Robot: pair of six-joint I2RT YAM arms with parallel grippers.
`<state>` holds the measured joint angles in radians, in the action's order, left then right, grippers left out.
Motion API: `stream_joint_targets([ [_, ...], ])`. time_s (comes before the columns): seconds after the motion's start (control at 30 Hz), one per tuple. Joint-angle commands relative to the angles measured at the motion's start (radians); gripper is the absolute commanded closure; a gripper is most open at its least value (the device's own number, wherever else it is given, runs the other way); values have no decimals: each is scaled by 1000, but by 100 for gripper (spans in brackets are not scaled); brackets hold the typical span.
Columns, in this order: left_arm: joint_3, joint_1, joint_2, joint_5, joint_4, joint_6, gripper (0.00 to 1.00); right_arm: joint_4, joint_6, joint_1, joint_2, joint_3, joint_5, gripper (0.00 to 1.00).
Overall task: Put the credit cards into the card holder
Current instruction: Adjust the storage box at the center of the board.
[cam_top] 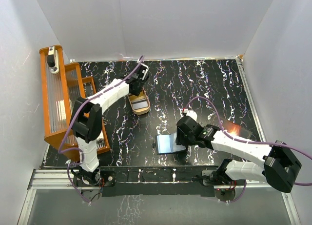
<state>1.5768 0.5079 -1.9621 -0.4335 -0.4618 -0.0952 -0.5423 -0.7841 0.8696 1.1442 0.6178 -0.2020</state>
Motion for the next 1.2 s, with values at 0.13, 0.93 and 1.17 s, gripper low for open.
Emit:
stream_joint_targets([
  [0.13, -78, -1, 193, 15, -192, 445, 56, 31, -16, 0, -63, 79, 11, 61],
  [0.93, -164, -18, 43, 93, -183, 558, 70, 27, -8, -1, -57, 63, -13, 61],
  [1.17, -149, -18, 28, 158, -175, 521, 76, 4, -3, 0, -67, 92, -31, 61],
])
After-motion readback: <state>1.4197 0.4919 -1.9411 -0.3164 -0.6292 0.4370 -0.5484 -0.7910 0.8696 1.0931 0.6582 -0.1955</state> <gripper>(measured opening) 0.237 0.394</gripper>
